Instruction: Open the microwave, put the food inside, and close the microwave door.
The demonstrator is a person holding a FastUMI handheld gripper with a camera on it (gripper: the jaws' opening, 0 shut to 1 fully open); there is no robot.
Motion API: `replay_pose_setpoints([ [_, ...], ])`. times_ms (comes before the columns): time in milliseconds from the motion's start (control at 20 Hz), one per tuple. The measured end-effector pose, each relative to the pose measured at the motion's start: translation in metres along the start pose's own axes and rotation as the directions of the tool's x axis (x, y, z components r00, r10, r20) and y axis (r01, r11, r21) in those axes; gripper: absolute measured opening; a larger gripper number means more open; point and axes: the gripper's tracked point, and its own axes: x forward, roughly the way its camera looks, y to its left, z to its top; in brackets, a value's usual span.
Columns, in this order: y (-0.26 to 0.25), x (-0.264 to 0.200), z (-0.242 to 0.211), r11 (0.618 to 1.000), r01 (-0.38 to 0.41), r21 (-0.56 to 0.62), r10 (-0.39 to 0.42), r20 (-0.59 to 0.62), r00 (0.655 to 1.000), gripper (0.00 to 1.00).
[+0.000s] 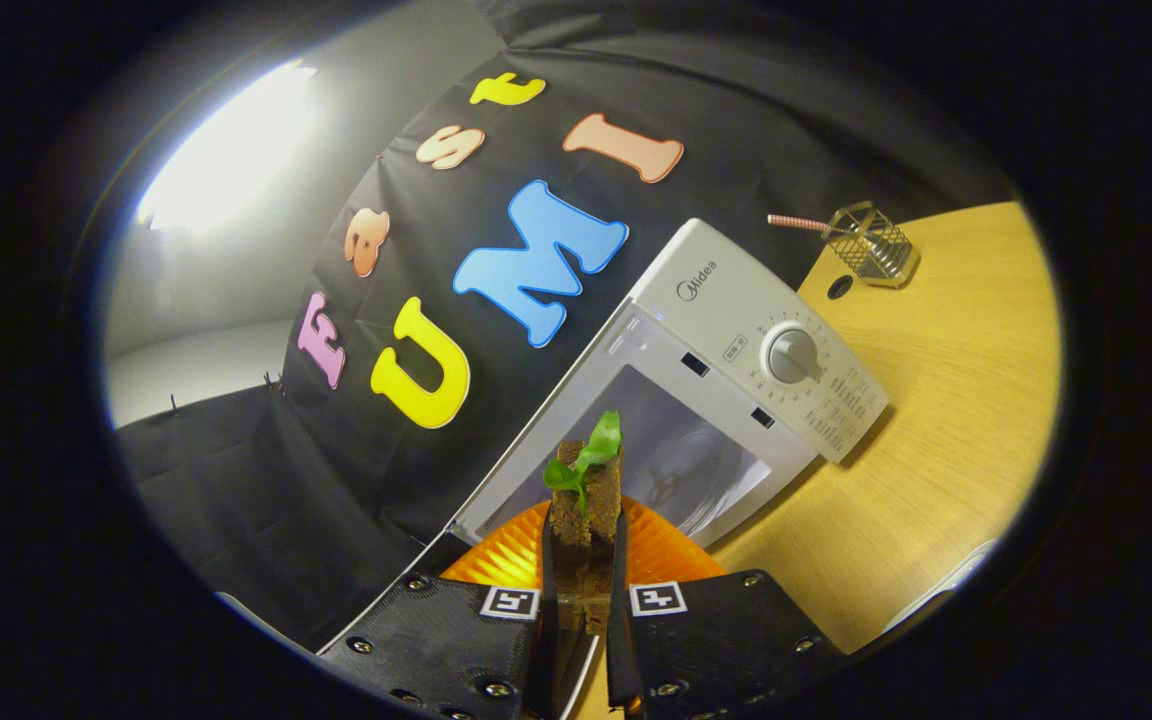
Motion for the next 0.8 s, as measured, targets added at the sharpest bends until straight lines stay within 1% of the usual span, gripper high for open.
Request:
replay_pose_setpoints([
  [150, -0.005, 0.024, -0.002, 0.996, 0.025, 0.089, -0.029, 0.041, 0.999, 0.18],
  [300, -0.007, 0.044, -0.001, 0.986, 0.029, 0.163, -0.045, 0.094, 0.995, 0.18],
  [400, -0.008, 0.057, -0.005, 0.984, 0.026, 0.175, -0.049, 0.128, 0.991, 0.18],
  [550, -0.009, 0.079, -0.014, 0.972, 0.031, 0.233, -0.067, 0.147, 0.987, 0.18],
  [700, -0.021, 0.100, -0.022, 0.971, 0.074, 0.228, -0.110, 0.150, 0.983, 0.18],
  [800, -0.027, 0.111, -0.023, 0.963, 0.089, 0.256, -0.133, 0.159, 0.978, 0.18],
])
